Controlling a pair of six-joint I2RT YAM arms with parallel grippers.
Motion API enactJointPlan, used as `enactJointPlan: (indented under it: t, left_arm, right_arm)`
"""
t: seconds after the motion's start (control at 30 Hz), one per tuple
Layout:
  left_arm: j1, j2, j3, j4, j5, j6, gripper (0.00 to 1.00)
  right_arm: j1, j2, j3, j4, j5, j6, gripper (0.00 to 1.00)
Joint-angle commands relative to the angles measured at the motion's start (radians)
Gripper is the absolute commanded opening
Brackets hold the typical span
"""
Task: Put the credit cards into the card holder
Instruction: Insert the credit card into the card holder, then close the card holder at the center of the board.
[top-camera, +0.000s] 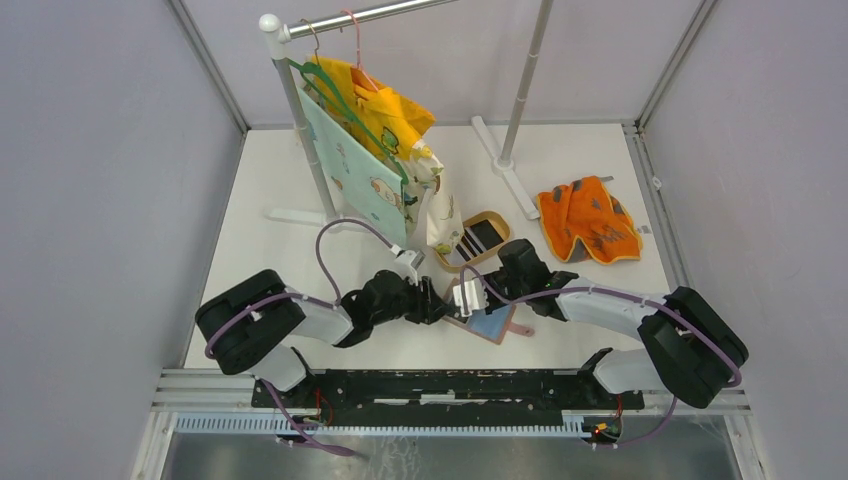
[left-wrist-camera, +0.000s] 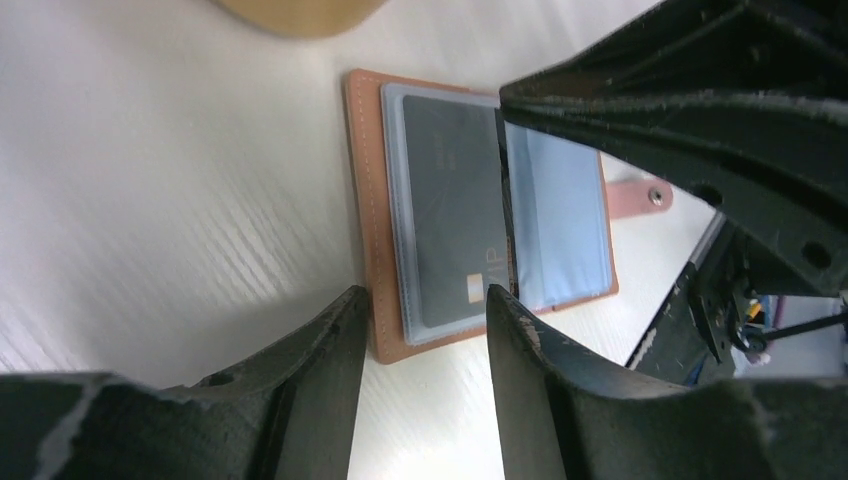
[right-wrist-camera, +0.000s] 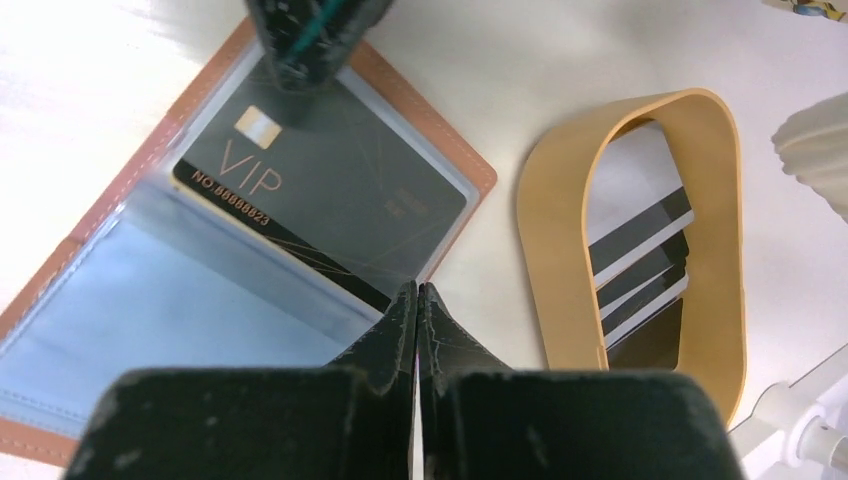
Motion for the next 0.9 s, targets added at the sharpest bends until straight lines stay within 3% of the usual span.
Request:
enactJointPlan:
  t: [0.0,0.13,0.27,0.37,0.47,0.6,0.67,0.8,0.87]
  left_arm:
    - [0.005,-0.012,-0.07,0.164,0.053,-0.098,0.54]
    - [0.004,-0.109,-0.146,0.217,0.01,-0.156,0.55]
    - [-0.001,-0.259,-0.189,0.154,-0.054,-0.158,0.56]
    - [-0.011,-0.385,-0.21,0.071,-0.136,-0.138,0.58]
    - [-0.013,-0.476,-0.201,-0.02,-0.175,-0.106,0.65]
    - [-0.013,-0.477,-0.158,-0.104,-0.176,-0.076,0.71]
    - [-0.013,-0.453,-0.152,-0.101,-0.165,-0.075,0.72]
    - [-0.013,-0.411,-0.14,-0.087,-0.154,-0.076,0.7]
    - [-0.013,-0.401,-0.131,-0.089,-0.159,-0.073,0.66]
  right_arm:
    - [0.005,-0.024,0.012,0.035,-0.038,0.08,0.01]
    - [-0.049,-0.089,0.017,-0.066,-0.22,0.07,0.03]
    - [-0.165,-0.139,0.018,-0.192,-0.431,-0.001,0.05]
    - [-0.214,-0.144,0.014,-0.251,-0.459,-0.046,0.07]
    - [-0.231,-0.126,0.043,-0.37,-0.418,-0.176,0.09]
    - [-0.245,-0.109,0.116,-0.57,-0.328,-0.367,0.11]
    - [-0.251,-0.121,0.12,-0.67,-0.361,-0.484,0.15]
    - [-0.252,-0.133,0.073,-0.881,-0.506,-0.825,0.36]
    - [-0.24,-0.116,0.059,-0.912,-0.568,-0.88,0.32]
